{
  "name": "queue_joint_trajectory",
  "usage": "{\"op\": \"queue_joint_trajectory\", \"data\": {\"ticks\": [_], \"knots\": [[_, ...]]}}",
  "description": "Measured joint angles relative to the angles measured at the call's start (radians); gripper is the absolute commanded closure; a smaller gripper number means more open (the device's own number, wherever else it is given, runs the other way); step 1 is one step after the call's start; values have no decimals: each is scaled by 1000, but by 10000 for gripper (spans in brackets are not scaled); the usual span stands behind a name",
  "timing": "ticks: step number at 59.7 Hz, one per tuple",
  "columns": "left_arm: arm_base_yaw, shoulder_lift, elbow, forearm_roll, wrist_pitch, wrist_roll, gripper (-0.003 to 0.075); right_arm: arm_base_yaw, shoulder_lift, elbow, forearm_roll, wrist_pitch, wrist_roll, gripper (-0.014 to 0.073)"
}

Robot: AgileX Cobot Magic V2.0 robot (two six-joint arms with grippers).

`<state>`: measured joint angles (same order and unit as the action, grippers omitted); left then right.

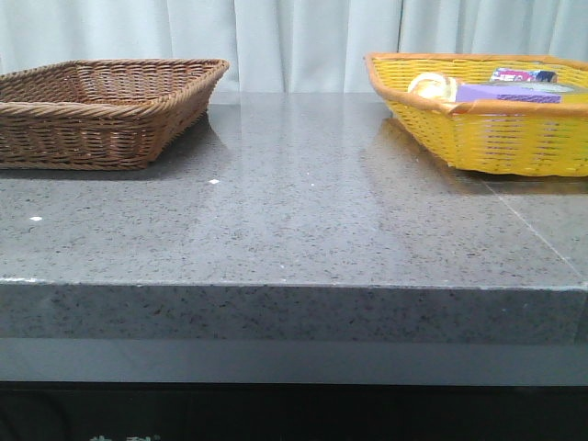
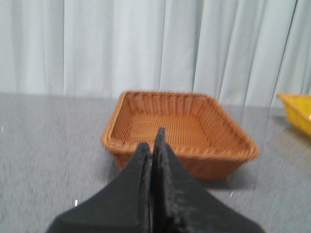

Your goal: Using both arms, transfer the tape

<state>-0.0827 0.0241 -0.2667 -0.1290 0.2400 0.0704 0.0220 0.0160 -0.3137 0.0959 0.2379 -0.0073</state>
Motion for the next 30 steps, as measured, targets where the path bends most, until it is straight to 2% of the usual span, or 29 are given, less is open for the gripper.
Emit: {"op": "queue_joint_trajectory", "data": {"ticks": [17,30], "knots": [[0,218,-366,0,320,0,740,0,193,-283,-46,151,0,662],[0,406,-506,0,406,0,740,0,373,-444,-48,274,0,662]]}}
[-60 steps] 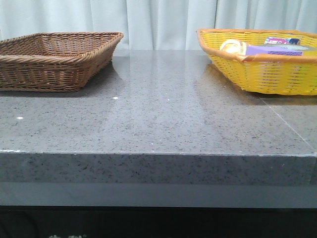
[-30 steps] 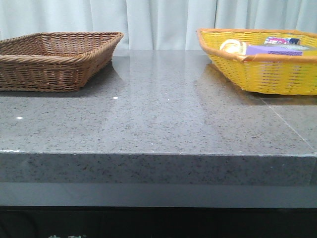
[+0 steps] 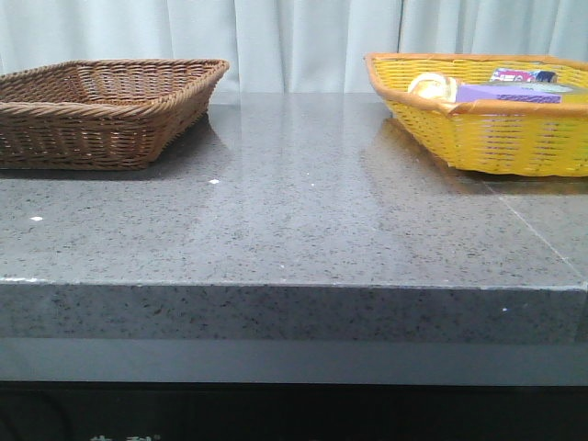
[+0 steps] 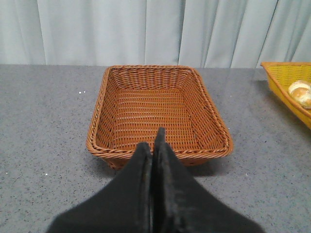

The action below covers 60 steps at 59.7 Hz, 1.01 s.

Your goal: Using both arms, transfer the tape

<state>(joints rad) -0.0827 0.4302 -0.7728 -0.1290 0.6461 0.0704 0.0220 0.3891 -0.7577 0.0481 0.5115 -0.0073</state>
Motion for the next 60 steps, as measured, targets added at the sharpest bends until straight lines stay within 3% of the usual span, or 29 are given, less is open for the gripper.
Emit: {"op": "queue_joint_trajectory", "data": {"ticks": [29,35,39,49,53,60], "knots": [[0,267,-13,0,20,0,739,0,304,-19,-2,55,0,662],[0,308,-13,6,6,0,716,0,352,-19,-2,78,0,619],[0,329,-13,9,-22,9,631,0,383,-19,-2,97,0,503],[0,351,-11,9,-65,15,259,0,441,-19,-2,126,0,127],[0,351,-11,9,-74,17,184,0,454,-19,-2,130,0,57],[0,351,-11,9,-91,19,174,0,469,-19,-2,138,0,55]]}}
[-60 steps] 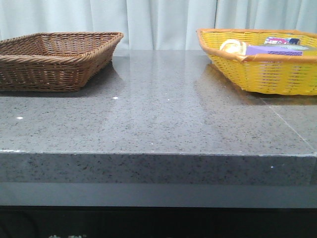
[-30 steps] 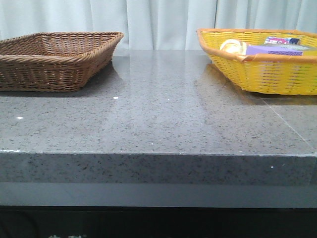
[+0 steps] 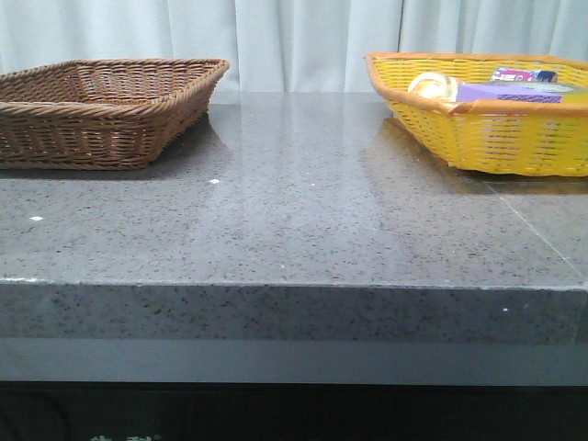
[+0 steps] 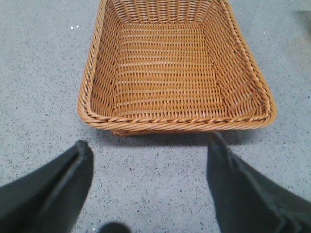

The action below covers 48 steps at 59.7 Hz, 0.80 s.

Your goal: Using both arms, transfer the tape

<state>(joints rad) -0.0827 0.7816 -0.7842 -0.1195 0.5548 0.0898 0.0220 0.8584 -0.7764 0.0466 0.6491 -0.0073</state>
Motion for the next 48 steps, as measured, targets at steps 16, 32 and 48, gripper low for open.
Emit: {"op": "queue_joint_trajectory", "data": {"ticks": [16,32,48], "knots": [[-104,0,0,0,-44,0,174,-35,101,-143,0,64,33,55],[-334,0,0,-2,-73,2,174,-54,320,-389,0,184,37,55],[-472,0,0,-8,-90,6,174,-56,565,-652,0,268,37,55]]}}
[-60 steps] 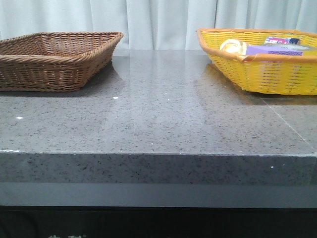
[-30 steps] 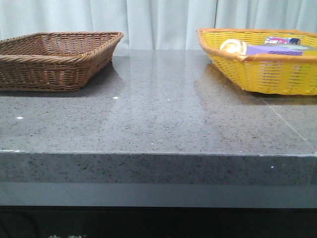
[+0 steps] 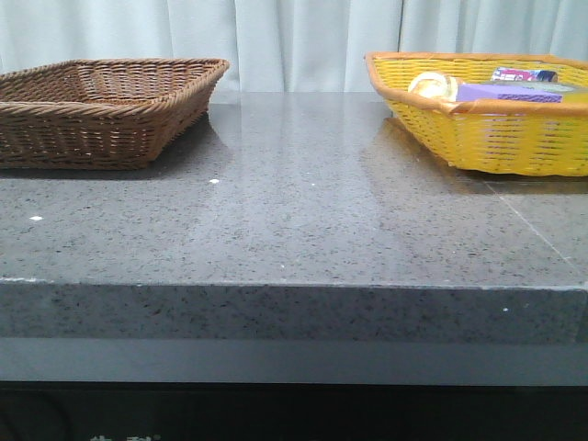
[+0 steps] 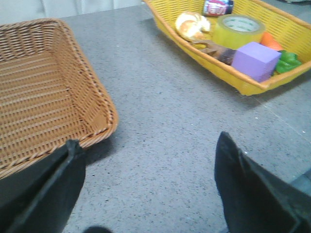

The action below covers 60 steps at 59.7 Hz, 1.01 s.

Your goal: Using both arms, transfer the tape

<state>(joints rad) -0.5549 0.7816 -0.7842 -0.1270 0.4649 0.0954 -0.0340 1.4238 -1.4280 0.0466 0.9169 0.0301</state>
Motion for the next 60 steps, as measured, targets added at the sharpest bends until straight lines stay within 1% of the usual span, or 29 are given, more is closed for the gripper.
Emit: {"op": "queue_joint_trajectory", "data": {"ticks": [15,35,48,56,60], "knots": [[-12,0,0,-67,0,0,174,-21,238,-239,0,74,0,55],[-12,12,0,-73,0,0,174,-57,487,-504,0,155,-30,55],[-12,47,0,-73,0,0,174,-68,599,-603,-1,160,-46,55],[-12,86,0,-73,0,0,174,-68,654,-627,-1,156,-56,55],[-12,110,0,-73,-2,0,174,-68,675,-627,-1,148,-56,83]]}}
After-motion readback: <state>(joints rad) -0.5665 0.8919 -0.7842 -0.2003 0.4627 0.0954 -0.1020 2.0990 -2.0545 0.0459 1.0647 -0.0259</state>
